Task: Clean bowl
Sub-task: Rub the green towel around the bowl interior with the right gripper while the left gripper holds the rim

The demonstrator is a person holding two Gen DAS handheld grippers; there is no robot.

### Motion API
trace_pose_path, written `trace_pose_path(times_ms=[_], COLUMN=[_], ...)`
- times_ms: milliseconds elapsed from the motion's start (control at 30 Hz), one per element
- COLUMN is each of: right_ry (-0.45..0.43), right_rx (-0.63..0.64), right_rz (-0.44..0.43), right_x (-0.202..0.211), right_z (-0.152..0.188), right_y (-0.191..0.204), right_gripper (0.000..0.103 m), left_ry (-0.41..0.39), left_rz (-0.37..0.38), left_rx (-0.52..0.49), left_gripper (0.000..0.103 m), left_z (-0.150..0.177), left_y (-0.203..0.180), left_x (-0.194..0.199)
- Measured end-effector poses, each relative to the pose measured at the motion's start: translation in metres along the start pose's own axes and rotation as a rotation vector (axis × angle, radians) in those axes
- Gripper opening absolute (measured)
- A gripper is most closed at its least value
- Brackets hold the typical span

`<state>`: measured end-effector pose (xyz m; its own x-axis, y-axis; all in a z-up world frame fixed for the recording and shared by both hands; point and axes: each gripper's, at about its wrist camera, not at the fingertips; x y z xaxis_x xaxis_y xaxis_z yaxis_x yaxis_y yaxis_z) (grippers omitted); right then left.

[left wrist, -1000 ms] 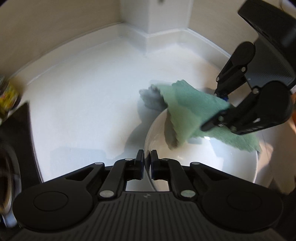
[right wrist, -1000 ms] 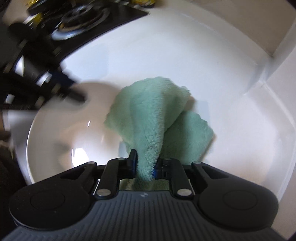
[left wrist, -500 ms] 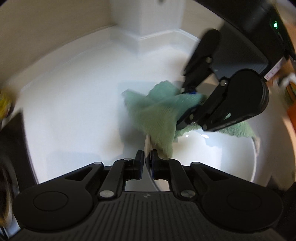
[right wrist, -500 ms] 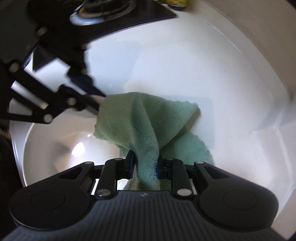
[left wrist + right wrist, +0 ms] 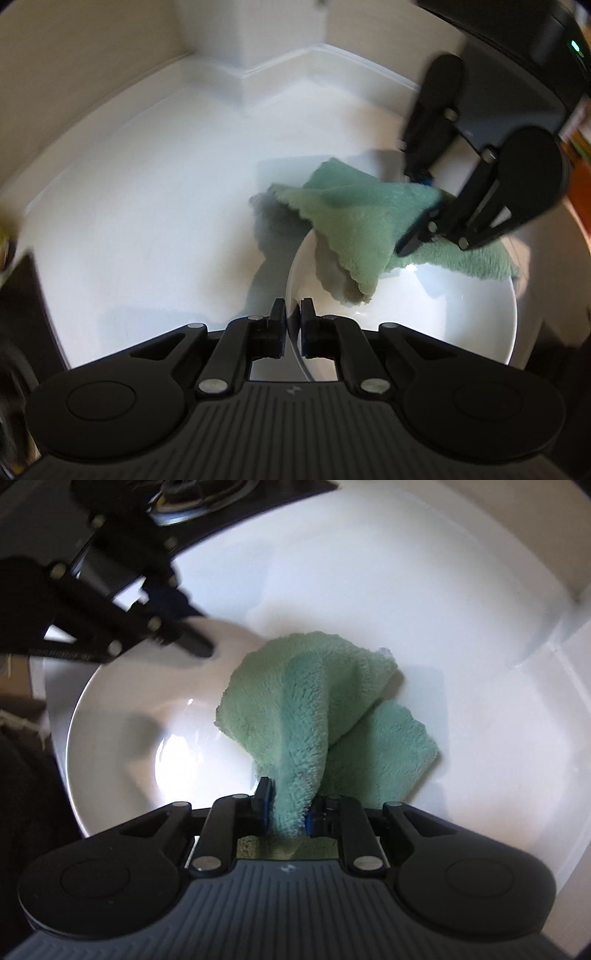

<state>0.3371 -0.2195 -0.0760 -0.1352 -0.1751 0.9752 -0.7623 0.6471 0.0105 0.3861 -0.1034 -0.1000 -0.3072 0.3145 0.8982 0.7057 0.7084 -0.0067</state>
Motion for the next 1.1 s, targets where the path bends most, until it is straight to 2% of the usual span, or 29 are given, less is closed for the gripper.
trace_pose_path(times_ms=[100, 167, 267, 333, 367, 467, 533, 600, 633, 667, 767, 867, 1000, 1100], right_ry=[-0.012, -0.046, -0.062, -0.075, -0.083, -0.111, -0.127, -0.124, -0.114, -0.090, -0.002, 0.048, 0.013, -0.040], right_rx=[0.032, 0.061, 0.069, 0.038, 0.011, -0.074, -0.122, -0.135, -0.128, -0.105, -0.028, 0.007, 0.029, 0.049], right_rz=[0.040, 0.065, 0.063, 0.050, 0.042, 0.037, 0.046, 0.059, 0.066, 0.068, 0.018, -0.010, 0.043, 0.066], right_x=[-0.002, -0.003, -0.004, -0.002, -0.001, 0.003, -0.003, -0.002, -0.002, -0.002, -0.005, -0.006, -0.008, -0.009], right_z=[-0.013, -0.025, -0.031, -0.028, -0.024, -0.014, -0.021, -0.017, -0.016, -0.013, -0.010, -0.014, -0.028, -0.041], right_y=[-0.002, 0.000, 0.000, -0.004, -0.007, -0.015, -0.010, -0.008, -0.005, -0.001, 0.002, -0.003, -0.005, -0.001], right_gripper=[0.015, 0.016, 0.018, 0.017, 0.016, 0.016, 0.016, 0.016, 0.016, 0.016, 0.016, 0.017, 0.017, 0.020], left_ry=[0.003, 0.002, -0.014, -0.020, -0.023, -0.026, -0.035, -0.036, -0.034, -0.032, -0.022, -0.013, -0.005, -0.013], left_rz=[-0.002, -0.009, -0.019, -0.037, -0.046, -0.049, -0.044, -0.035, -0.030, -0.025, 0.001, 0.004, -0.011, -0.024], left_rx=[-0.052, -0.043, 0.081, 0.195, 0.244, 0.299, 0.327, 0.297, 0.269, 0.240, 0.158, 0.087, 0.028, 0.042], left_gripper=[0.006, 0.007, 0.008, 0.017, 0.018, 0.018, 0.018, 0.015, 0.009, 0.006, 0.006, 0.006, 0.006, 0.007], left_z=[-0.005, -0.008, -0.004, 0.005, 0.009, 0.017, 0.023, 0.020, 0.016, 0.012, 0.001, -0.003, -0.012, -0.005], left_y=[-0.004, -0.005, 0.001, 0.003, 0.003, -0.002, -0.005, -0.006, -0.004, -0.003, -0.001, 0.002, -0.002, -0.006], left_x=[-0.002, -0.005, -0.005, 0.000, 0.003, 0.006, 0.005, 0.002, -0.001, -0.003, -0.008, -0.008, -0.012, -0.003])
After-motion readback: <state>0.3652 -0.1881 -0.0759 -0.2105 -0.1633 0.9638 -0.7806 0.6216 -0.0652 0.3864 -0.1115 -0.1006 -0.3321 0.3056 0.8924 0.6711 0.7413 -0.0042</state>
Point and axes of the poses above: each gripper's, at about its wrist camera, not at the fingertips, and x roughly against the way its jaws point, y to its left, z to its underside, and after that the axes turned 2 degrees about z, right-handed
